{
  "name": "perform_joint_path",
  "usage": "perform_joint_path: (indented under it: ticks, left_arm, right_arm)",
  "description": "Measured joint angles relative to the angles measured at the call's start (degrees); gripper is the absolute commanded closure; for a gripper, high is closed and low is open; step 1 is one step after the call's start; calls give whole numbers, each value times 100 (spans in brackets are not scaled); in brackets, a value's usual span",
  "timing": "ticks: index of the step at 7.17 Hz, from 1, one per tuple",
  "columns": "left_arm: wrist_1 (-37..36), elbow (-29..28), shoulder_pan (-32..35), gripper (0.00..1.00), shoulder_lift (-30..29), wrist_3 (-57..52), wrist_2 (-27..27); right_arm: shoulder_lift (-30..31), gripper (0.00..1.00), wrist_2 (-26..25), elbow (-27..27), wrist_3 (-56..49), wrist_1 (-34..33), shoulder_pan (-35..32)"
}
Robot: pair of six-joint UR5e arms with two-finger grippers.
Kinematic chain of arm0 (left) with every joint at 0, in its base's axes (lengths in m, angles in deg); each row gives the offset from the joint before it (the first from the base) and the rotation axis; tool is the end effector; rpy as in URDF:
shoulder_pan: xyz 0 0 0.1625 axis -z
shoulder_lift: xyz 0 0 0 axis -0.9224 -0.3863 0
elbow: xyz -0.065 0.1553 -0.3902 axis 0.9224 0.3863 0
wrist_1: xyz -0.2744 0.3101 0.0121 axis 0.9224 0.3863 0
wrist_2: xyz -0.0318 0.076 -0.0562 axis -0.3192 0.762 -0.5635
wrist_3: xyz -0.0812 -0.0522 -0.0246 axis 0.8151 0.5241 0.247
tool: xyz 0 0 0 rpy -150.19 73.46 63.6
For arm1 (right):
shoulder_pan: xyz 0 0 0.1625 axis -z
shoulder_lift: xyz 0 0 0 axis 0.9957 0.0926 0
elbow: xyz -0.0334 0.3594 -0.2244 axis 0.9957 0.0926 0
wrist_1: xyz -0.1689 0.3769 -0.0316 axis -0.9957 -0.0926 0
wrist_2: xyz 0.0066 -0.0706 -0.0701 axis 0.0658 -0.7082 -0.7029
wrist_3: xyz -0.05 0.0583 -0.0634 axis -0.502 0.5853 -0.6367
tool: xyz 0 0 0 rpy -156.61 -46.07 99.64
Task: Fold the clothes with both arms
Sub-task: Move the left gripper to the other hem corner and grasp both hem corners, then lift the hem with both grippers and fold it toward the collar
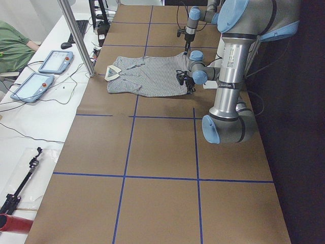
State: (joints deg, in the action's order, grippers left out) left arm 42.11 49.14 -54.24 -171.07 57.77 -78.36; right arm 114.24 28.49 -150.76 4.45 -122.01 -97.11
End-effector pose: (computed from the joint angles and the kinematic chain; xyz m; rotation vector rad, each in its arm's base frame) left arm 0.4960 -0.2414 0.3039 -0.0854 0.8434 -0.3641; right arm -0.4527 -0.2325 0.3137 0.0531 -0.8707 0.2056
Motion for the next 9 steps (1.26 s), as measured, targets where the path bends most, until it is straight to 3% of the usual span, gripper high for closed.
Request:
perform_joint_path:
  ticks: [2,5,7,9]
  left_arm:
    - [-483,434,-81,100,-81,7,-6]
    - [-1279,1563,-586,100,-120,87,-4]
    - [-1438,1801,-738,100,-131,57,-14]
    - [-1442,1734,-585,100,-249,-175,-7]
  right_arm:
    - [314,100,184,-467,-4,-2,3]
    - [711,100,793,-1160,45,-16,310]
    - [701,100,859,-1223,53,-18,424]
    - [490,100,843,-1077,-362,-17,-114]
